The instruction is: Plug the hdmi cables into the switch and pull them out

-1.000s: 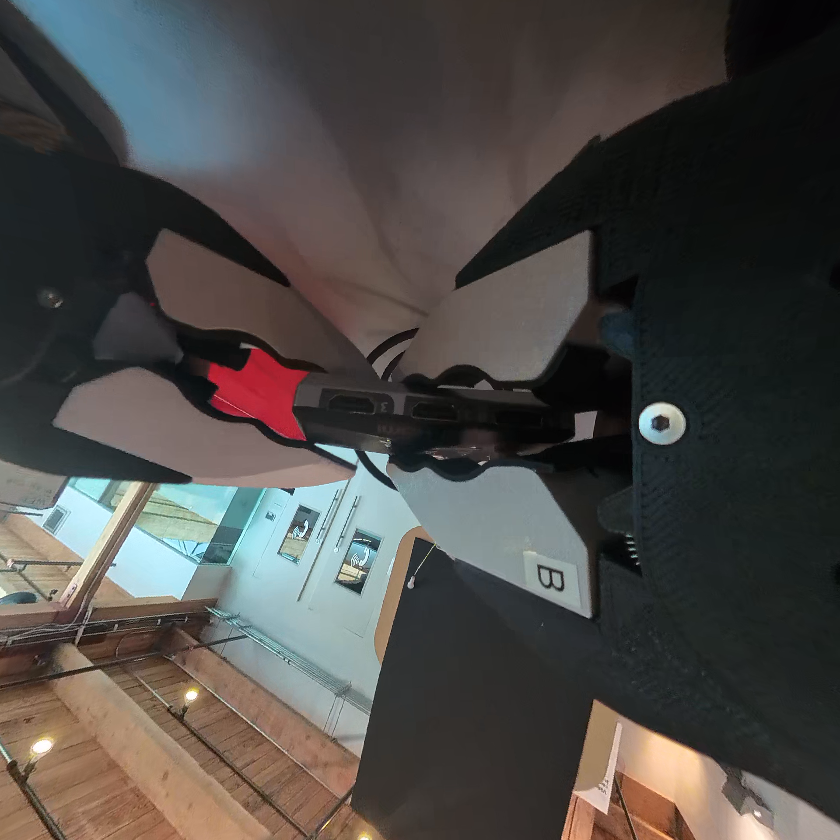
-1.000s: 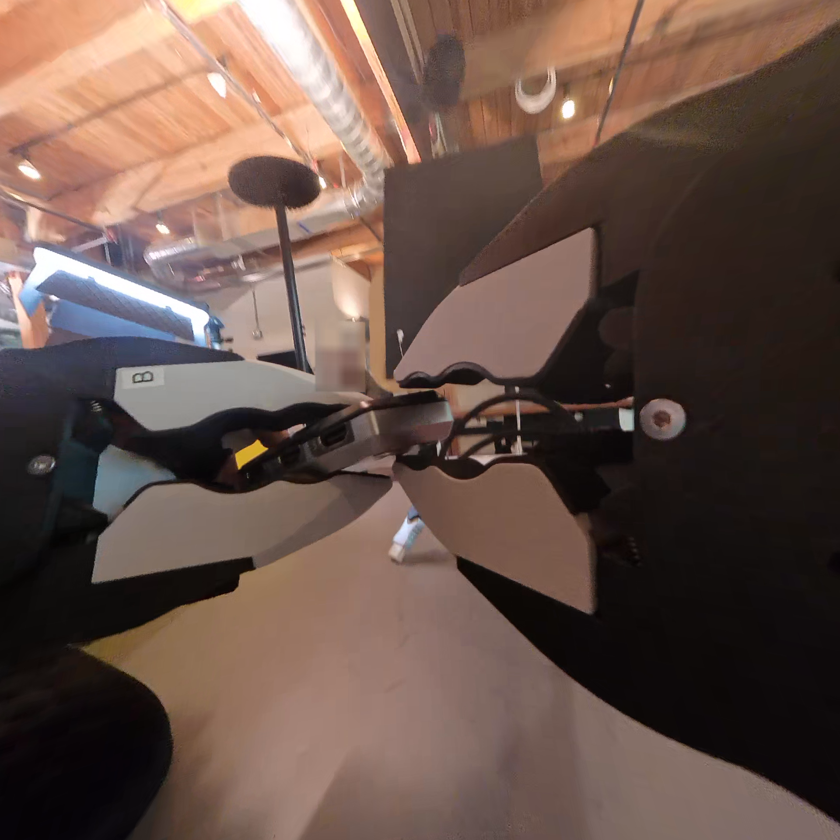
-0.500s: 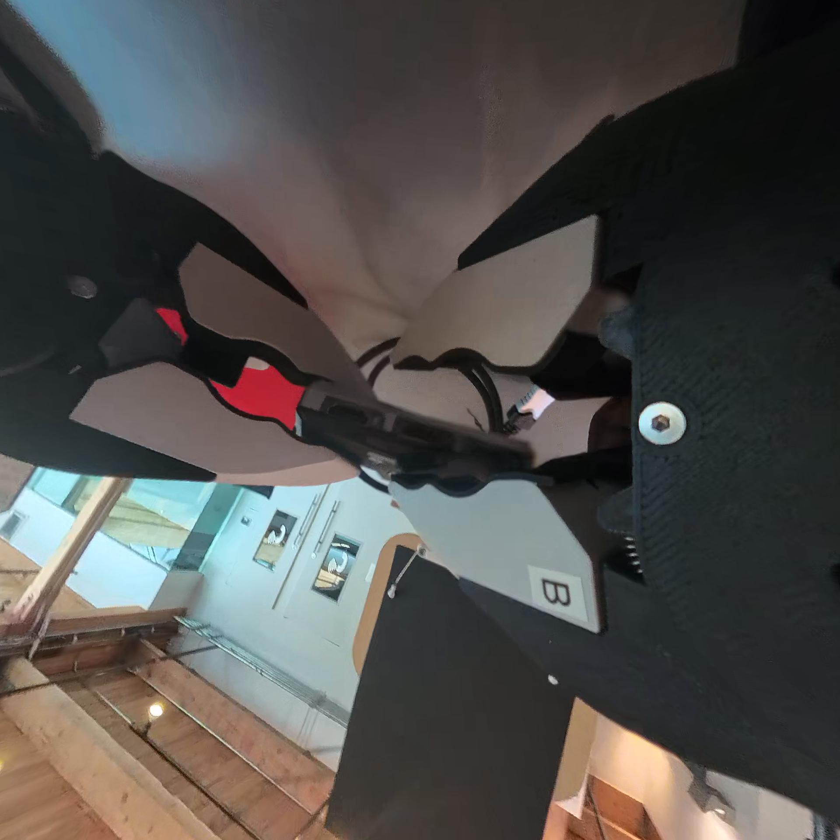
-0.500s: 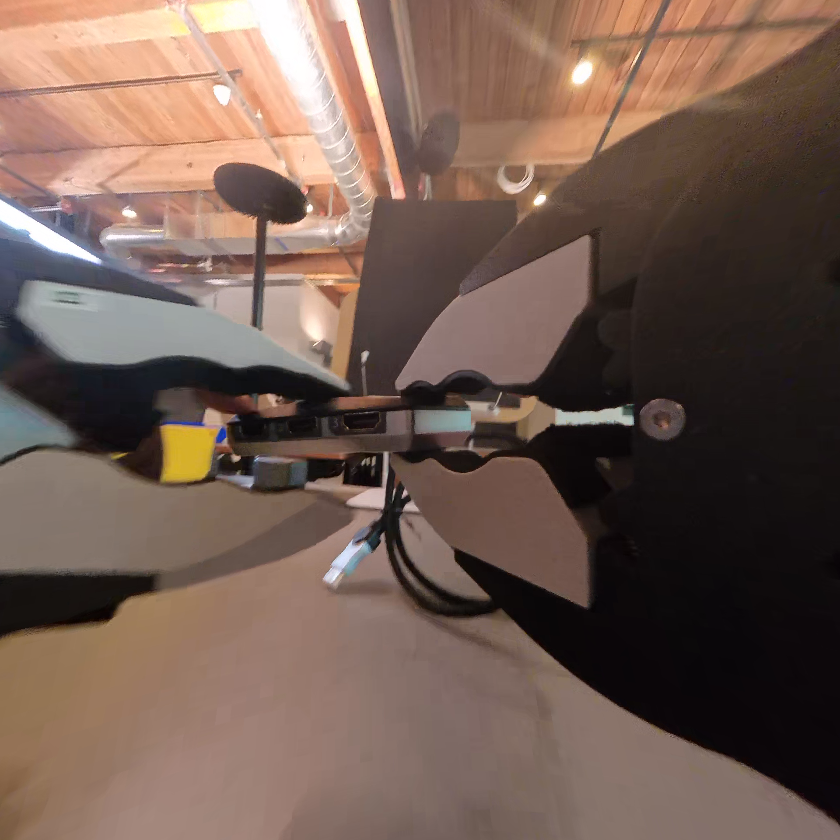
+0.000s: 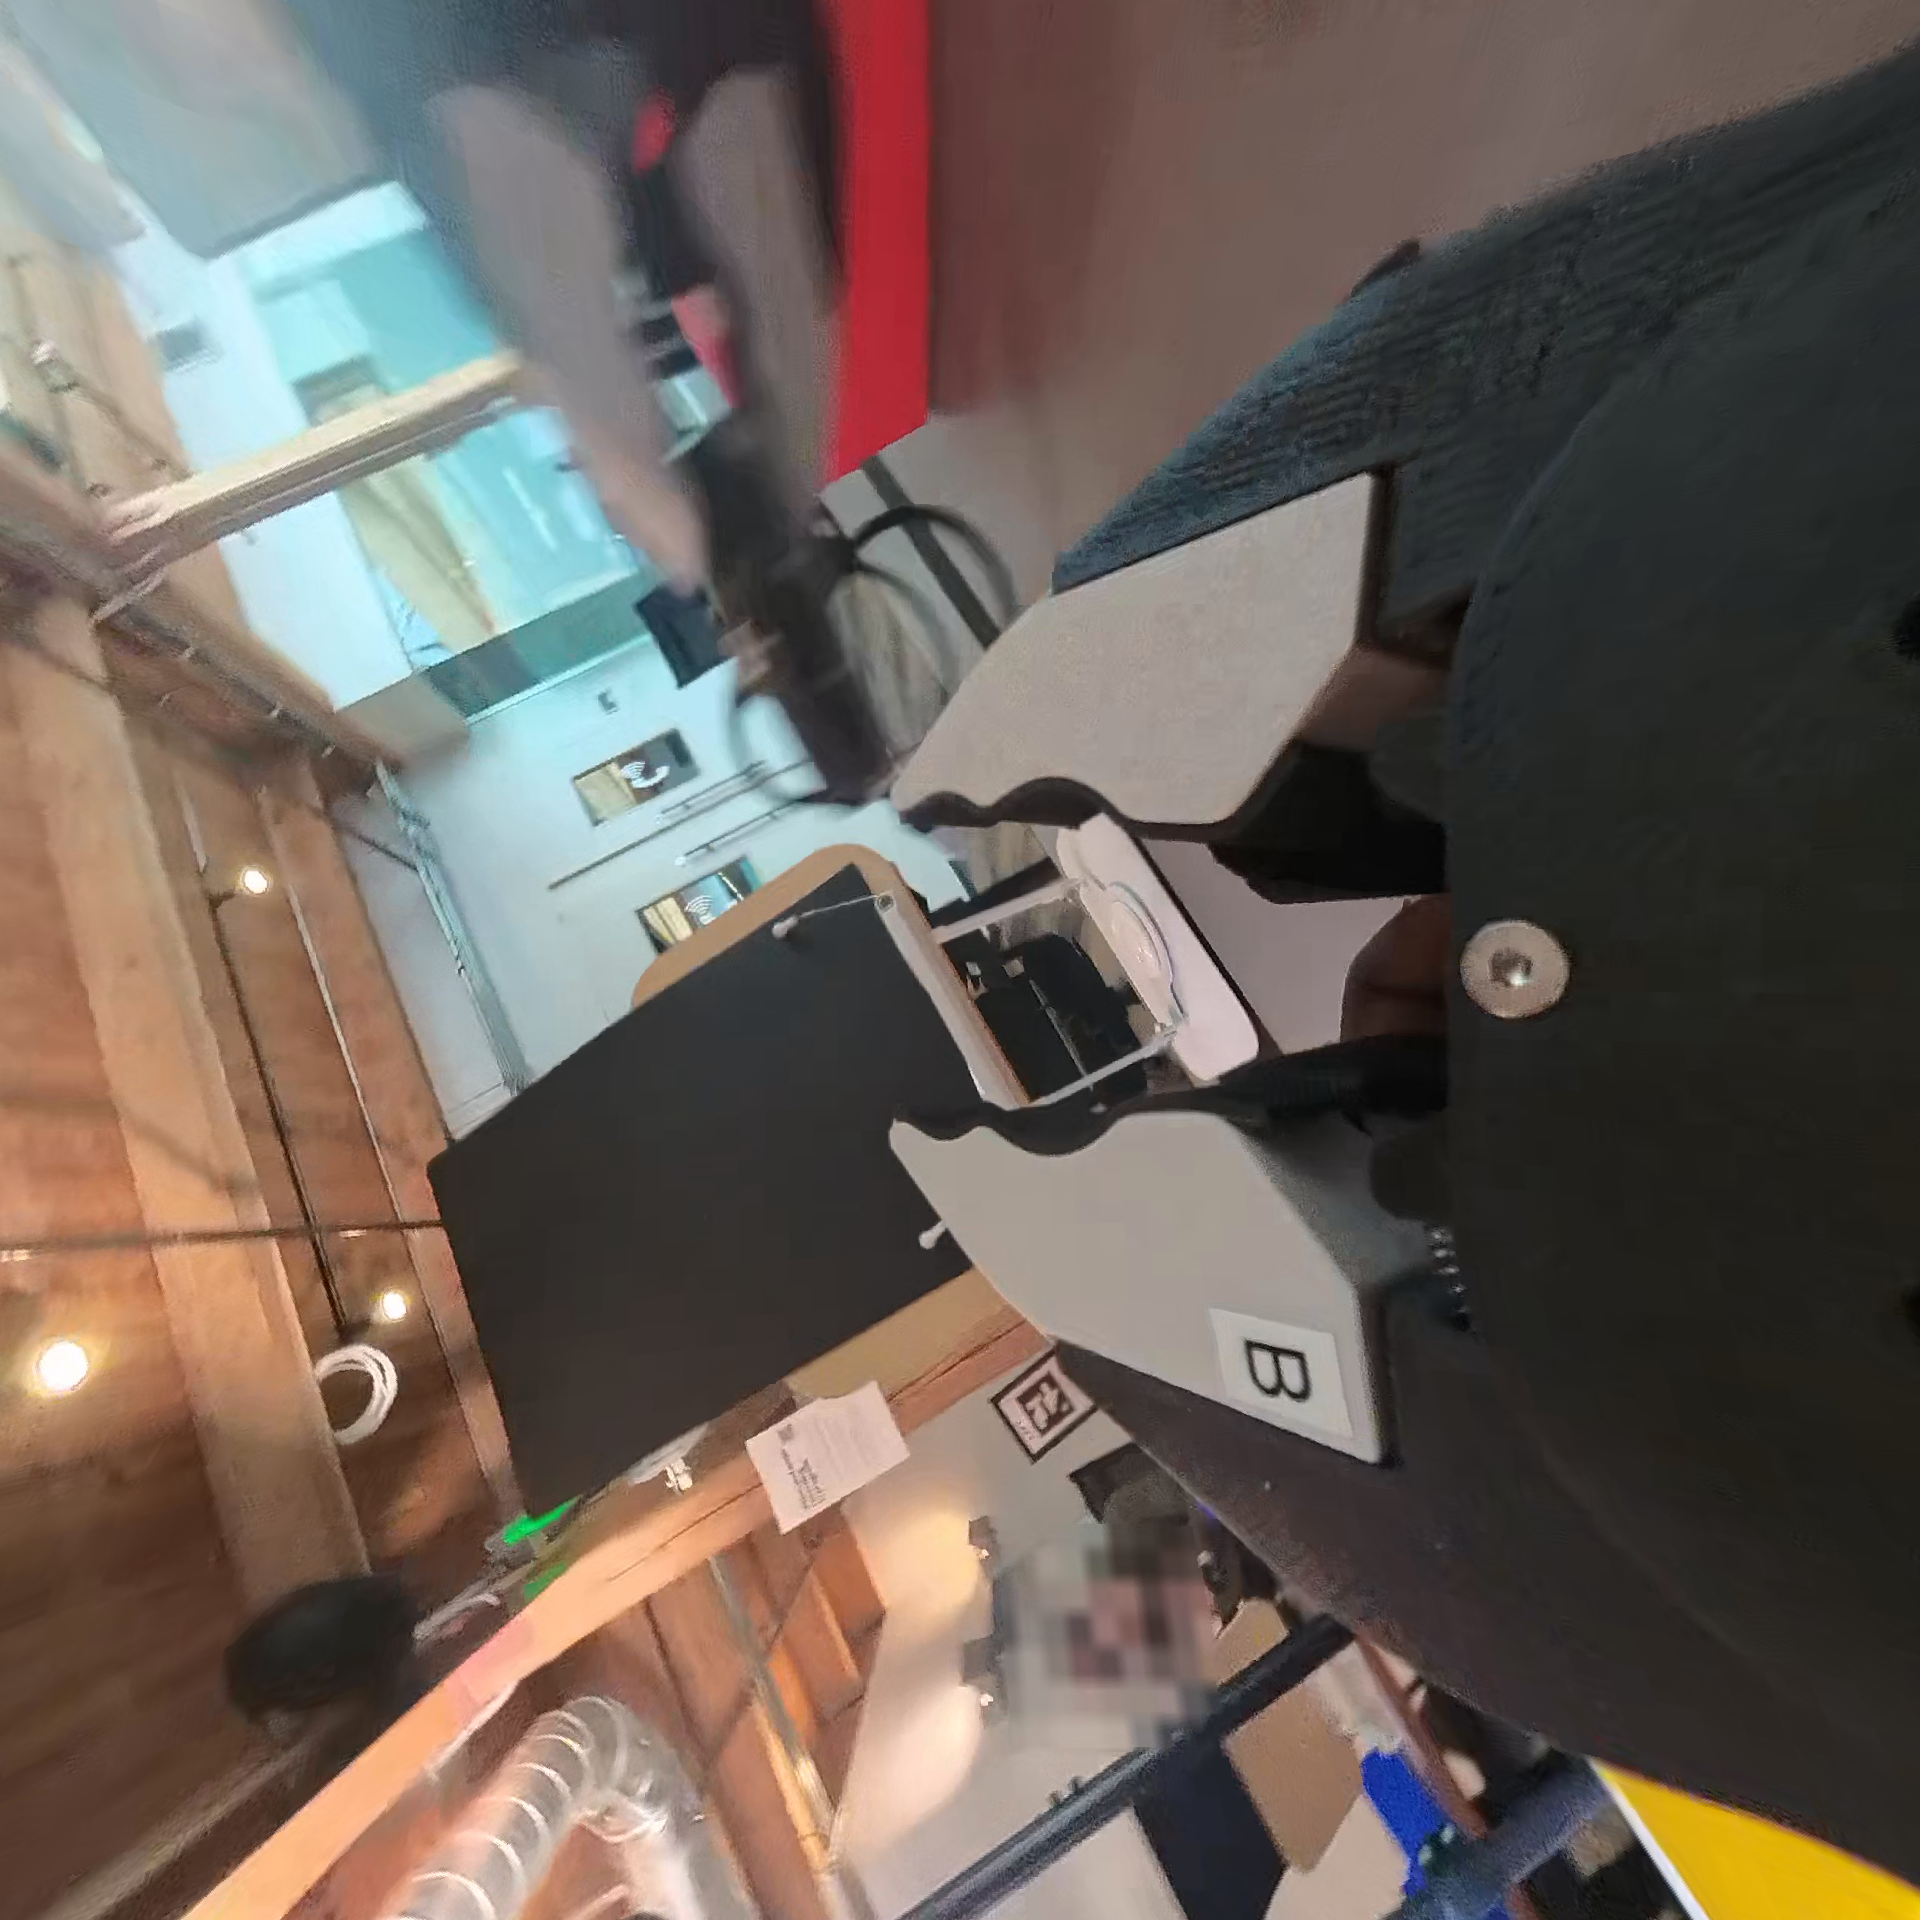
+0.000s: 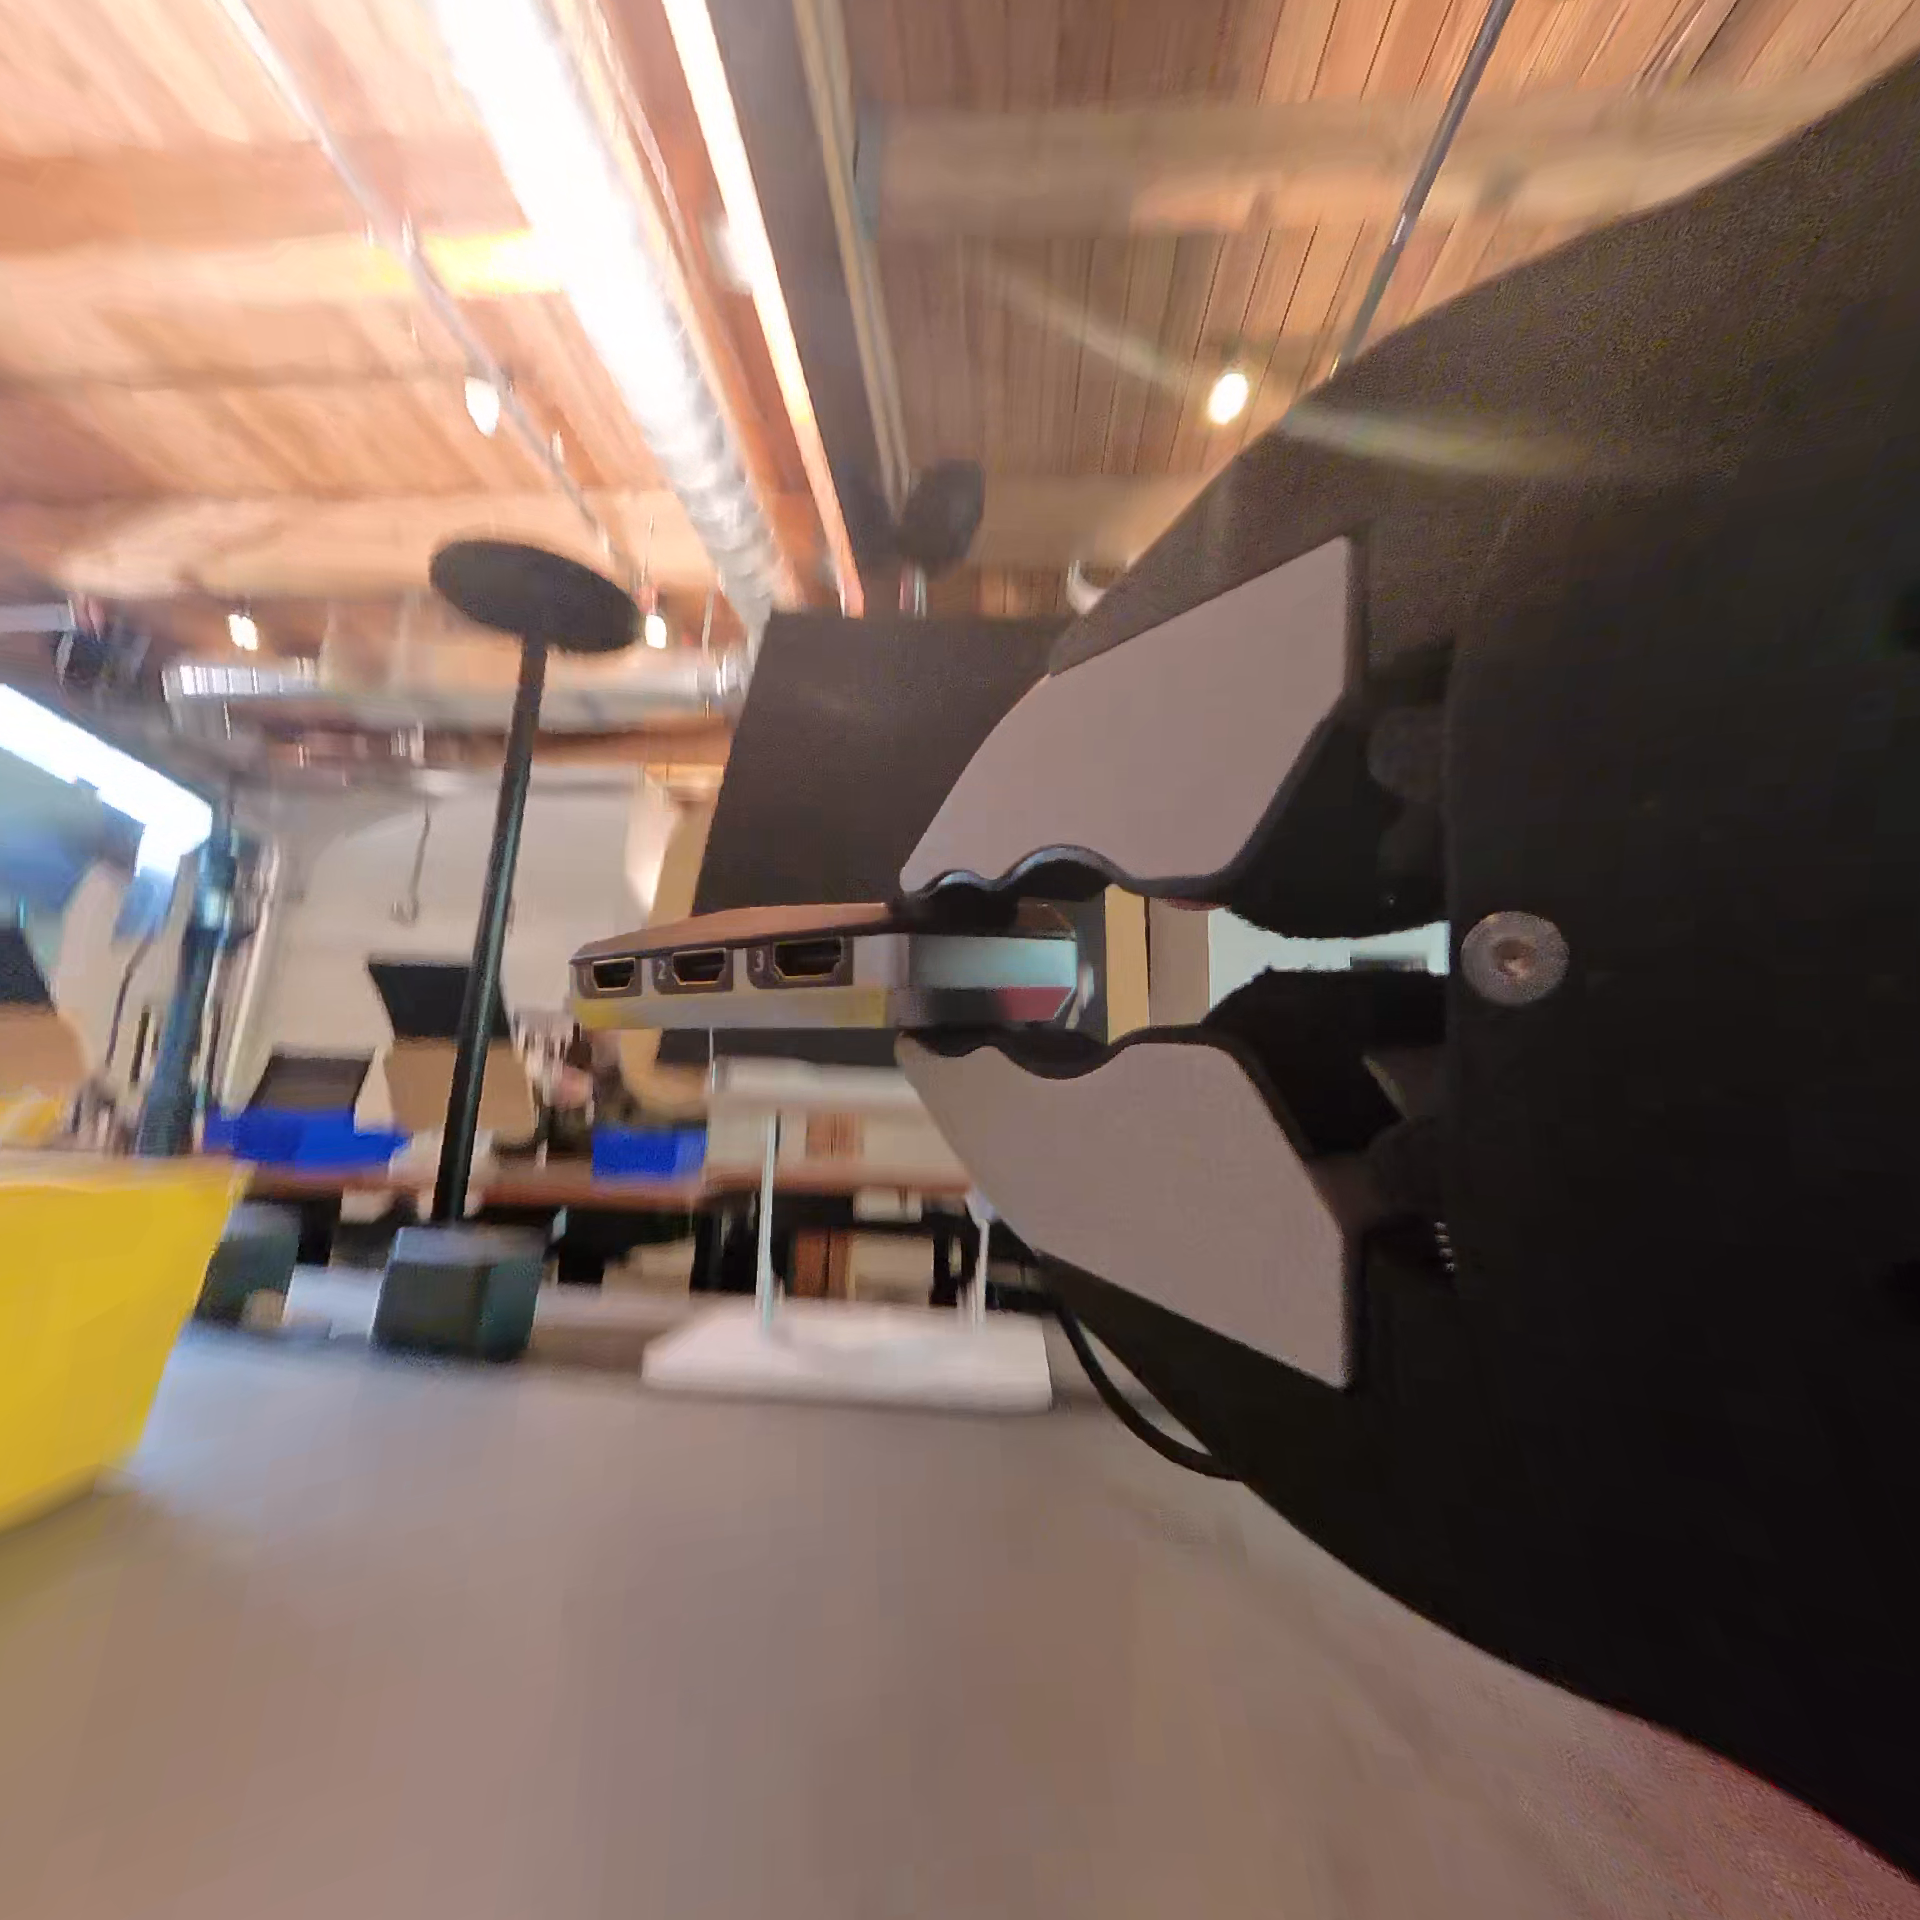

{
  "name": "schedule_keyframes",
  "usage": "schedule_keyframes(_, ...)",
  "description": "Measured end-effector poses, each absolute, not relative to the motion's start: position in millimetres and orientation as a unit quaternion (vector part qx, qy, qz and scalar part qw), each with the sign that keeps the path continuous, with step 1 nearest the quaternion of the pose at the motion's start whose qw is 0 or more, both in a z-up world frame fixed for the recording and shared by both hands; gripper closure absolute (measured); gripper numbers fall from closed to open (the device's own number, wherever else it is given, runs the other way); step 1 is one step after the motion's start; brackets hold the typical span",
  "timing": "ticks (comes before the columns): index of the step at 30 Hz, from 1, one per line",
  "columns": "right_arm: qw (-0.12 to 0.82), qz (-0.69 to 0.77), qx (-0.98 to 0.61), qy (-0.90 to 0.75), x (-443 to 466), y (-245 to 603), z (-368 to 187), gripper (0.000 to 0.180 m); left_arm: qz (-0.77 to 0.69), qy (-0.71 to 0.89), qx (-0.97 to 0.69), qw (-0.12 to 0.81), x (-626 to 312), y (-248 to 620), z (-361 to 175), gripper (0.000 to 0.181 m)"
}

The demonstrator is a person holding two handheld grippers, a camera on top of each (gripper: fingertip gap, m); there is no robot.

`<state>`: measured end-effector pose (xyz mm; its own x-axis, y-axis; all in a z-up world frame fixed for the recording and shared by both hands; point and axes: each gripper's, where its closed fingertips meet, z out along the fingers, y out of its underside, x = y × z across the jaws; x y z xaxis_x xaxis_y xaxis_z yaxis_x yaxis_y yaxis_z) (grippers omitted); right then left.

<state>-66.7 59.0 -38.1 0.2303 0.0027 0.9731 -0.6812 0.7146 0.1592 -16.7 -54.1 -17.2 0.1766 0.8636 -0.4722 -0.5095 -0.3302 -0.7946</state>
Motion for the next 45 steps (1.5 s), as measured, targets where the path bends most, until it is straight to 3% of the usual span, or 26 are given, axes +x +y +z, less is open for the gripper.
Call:
schedule_keyframes(4,0.636,0.229,0.306,-0.671,-32.4,64.8,-128.7,0.159,0.582,-0.2,-0.518,0.594,-18.8,-58.5,-16.8,0.134)
schedule_keyframes(9,0.51,0.232,0.273,-0.782,8.1,67.8,-182.6,0.159,0.548,-0.173,-0.579,0.579,-22.8,-37.4,-36.8,0.136)
schedule_keyframes(15,0.451,0.256,0.219,-0.827,16.4,70.6,-184.9,0.156,0.438,-0.098,-0.708,0.545,-14.8,12.6,-89.0,0.136)
schedule_keyframes(21,0.358,0.254,0.197,-0.877,28.1,80.0,-196.0,0.14,0.351,-0.085,-0.761,0.539,-3.1,27.5,-114.0,0.136)
schedule_keyframes(26,0.166,0.314,0.134,-0.925,54.5,89.8,-183.9,0.103,0.304,-0.101,-0.78,0.537,0.0,29.4,-124.5,0.136)
schedule_keyframes(29,0.082,0.436,0.088,-0.892,56.9,74.3,-146.8,0.103,0.258,-0.094,-0.792,0.545,9.4,36.0,-130.9,0.134)
schedule_keyframes(30,0.065,0.476,0.065,-0.874,51.0,68.7,-135.0,0.107,0.245,-0.089,-0.795,0.547,12.8,38.3,-132.7,0.132)
schedule_keyframes(32,0.011,0.521,0.027,-0.853,41.2,61.8,-127.1,0.095,0.205,-0.075,-0.803,0.555,23.0,44.9,-137.6,0.116)
schedule_keyframes(33,-0.023,0.535,0.014,-0.844,37.8,59.5,-128.2,0.084,0.192,-0.074,-0.806,0.556,25.5,47.4,-139.3,0.103)
schedule_keyframes(35,-0.08,0.582,-0.02,-0.809,29.5,54.0,-127.1,0.049,0.188,-0.101,-0.803,0.557,20.8,49.0,-138.0,0.06)
schedule_keyframes(37,-0.115,0.636,-0.073,-0.759,20.1,52.4,-114.3,0.034,0.163,-0.134,-0.793,0.571,19.1,49.8,-132.2,0.036)
schedule_keyframes(39,-0.096,0.682,-0.089,-0.72,12.4,57.1,-95.5,0.035,0.153,-0.149,-0.773,0.597,18.2,48.9,-119.6,0.036)
schedule_keyframes(42,0.022,0.751,-0.108,-0.651,-13.6,70.2,-72.4,0.041,0.221,-0.157,-0.735,0.622,6.8,38.4,-101.3,0.038)
schedule_keyframes(43,0.051,0.768,-0.103,-0.63,-17.2,74.5,-65.9,0.047,0.251,-0.16,-0.724,0.622,1.8,32.9,-97.6,0.05)
schedule_keyframes(44,0.079,0.773,-0.1,-0.621,-20.4,78.1,-62.2,0.062,0.281,-0.163,-0.714,0.62,-3.1,26.5,-94.5,0.074)
schedule_keyframes(45,0.108,0.769,-0.102,-0.622,-25.3,81.6,-62.2,0.084,0.308,-0.166,-0.702,0.621,-6.8,20.4,-90.9,0.096)
